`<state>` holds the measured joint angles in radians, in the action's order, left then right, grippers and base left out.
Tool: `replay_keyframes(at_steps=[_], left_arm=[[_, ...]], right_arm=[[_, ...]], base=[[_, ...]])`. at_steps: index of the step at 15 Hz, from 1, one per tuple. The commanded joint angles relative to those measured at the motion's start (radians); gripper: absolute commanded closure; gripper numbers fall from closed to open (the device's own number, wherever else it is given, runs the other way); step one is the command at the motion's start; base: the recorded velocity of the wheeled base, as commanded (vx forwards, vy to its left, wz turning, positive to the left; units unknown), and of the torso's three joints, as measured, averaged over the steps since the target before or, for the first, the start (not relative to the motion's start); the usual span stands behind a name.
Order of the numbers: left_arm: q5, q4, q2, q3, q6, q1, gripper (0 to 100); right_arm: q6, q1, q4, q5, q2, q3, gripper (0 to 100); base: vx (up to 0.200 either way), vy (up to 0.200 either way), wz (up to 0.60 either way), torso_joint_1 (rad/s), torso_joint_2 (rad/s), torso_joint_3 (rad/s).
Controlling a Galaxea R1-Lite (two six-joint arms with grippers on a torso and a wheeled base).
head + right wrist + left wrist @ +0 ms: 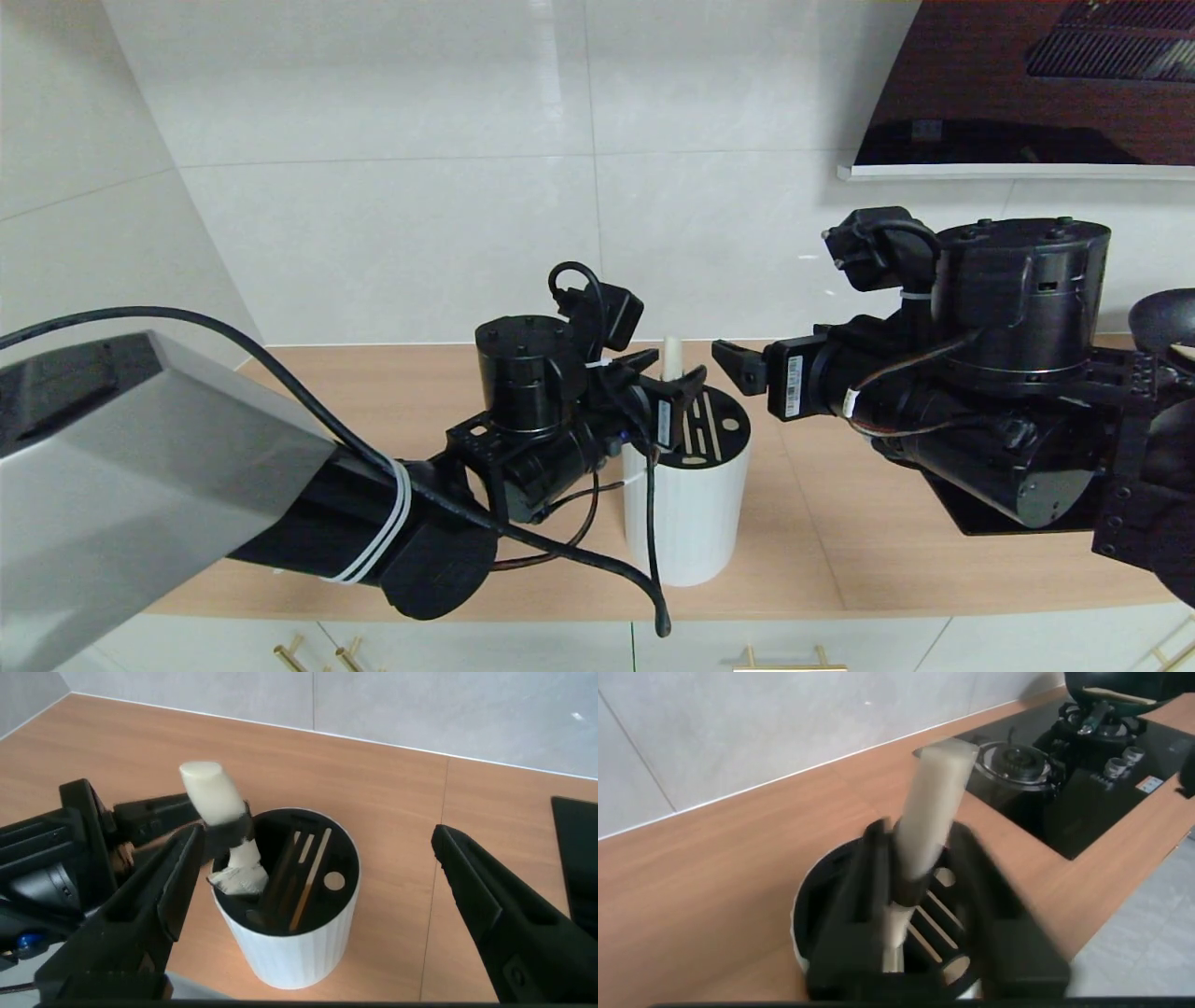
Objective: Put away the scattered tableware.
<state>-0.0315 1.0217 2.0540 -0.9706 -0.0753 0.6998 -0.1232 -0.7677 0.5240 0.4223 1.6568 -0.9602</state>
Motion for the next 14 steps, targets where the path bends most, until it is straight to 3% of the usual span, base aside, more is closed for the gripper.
replay_keyframes(at_steps=[1,8,14], left_arm=[[-0.001,0.001,0.001,0.001,0.0,0.0,0],[-0.007,0.003,-0.043,0.012,-0.004,0.0,0],[-0.011,0.001,-0.4,0.138,-0.008,-0.022,0]], right_arm=[[0.0,-0.001,0.001,0.0,0.0,0.0,0],[-0.001,-0.001,0.002,0.001,-0.005,0.0,0],[0.0,0.033,-0.001,0.003,-0.152,0.086,0]], base=[[0.0,0.0,0.0,0.0,0.0,0.0],[0.0,0.0,0.0,0.0,0.0,0.0],[0.0,0.0,0.0,0.0,0.0,0.0]])
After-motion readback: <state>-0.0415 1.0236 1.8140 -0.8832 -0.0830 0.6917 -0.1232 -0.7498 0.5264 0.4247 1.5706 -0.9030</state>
